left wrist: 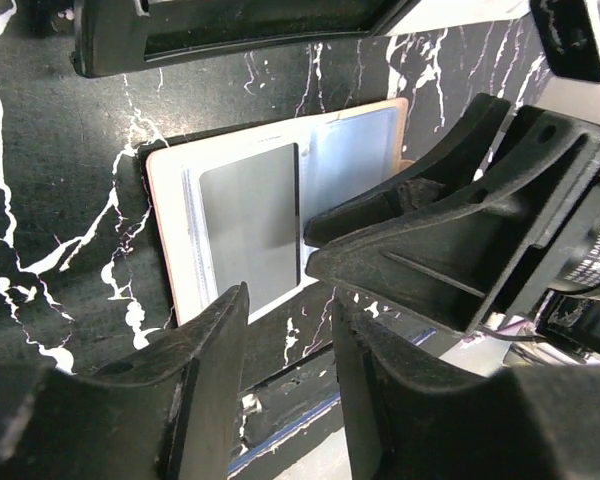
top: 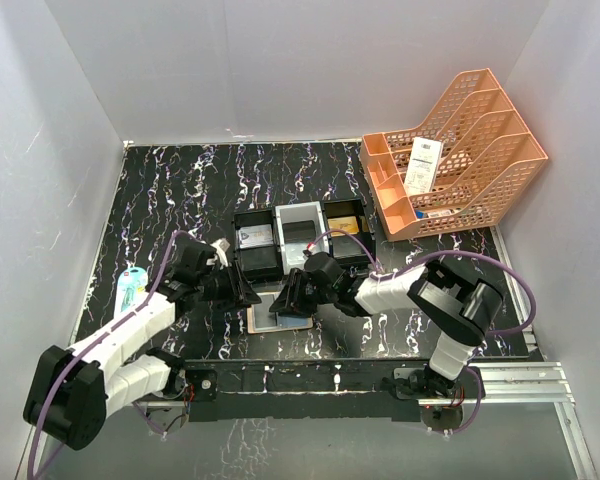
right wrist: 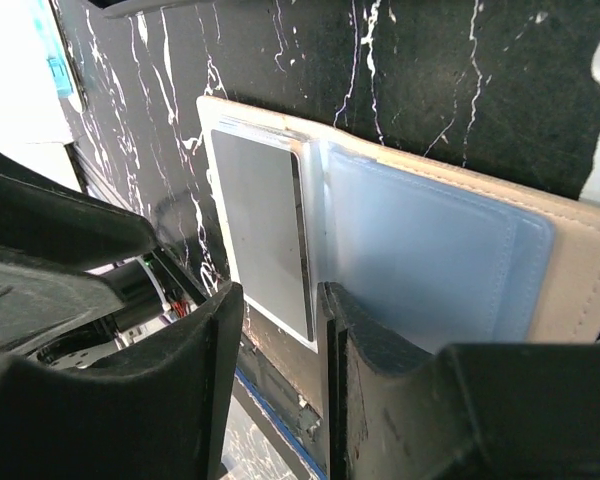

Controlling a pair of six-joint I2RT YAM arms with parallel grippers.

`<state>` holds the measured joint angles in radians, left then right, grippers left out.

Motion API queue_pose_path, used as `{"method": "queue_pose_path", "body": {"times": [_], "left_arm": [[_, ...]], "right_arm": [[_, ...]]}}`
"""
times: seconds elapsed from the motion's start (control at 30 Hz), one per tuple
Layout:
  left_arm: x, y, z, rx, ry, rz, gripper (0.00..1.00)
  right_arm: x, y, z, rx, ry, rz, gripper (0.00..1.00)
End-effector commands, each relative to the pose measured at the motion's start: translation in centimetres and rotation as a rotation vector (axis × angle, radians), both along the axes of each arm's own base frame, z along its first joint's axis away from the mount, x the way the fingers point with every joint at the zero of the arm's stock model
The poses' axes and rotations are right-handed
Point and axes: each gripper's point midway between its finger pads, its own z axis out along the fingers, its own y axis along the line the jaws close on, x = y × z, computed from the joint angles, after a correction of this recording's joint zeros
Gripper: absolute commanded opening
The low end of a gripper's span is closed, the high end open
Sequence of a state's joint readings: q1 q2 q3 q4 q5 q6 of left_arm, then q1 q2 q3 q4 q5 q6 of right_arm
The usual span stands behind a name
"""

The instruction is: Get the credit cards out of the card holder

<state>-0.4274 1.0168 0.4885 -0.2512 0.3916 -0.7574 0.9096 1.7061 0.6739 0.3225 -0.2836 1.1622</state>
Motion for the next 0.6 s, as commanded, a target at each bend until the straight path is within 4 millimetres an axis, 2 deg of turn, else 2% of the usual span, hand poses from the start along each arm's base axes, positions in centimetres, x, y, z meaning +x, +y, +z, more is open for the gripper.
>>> {"method": "queue_pose_path", "body": {"times": [0.0,0.3,0.47,0.57], "left_arm": [[-0.3,-0.2,-0.9,0.025,0.045,0.000,0.34],[-1.9,-0.9,-3.6,0.111,0.120,-0.048,0.15],[-3.0,0.5,-5.7,0.204,0.178,-0.032,0.09],[-3.5,1.2,-6.2,0.235,0.193,-0.020,0.07]], "right_arm": [[0.9,0.5,0.7,-0.011,-0.024,-0.020,0.33],[0.6,0.5,0.1,-0.006,-0.001,-0.018,0.28],[0.4,0.6,0.0,0.010,0.017,-0.014,0.24],[0.2,0.6,0.0,0.022,0.027,-0.015,0.23]]}}
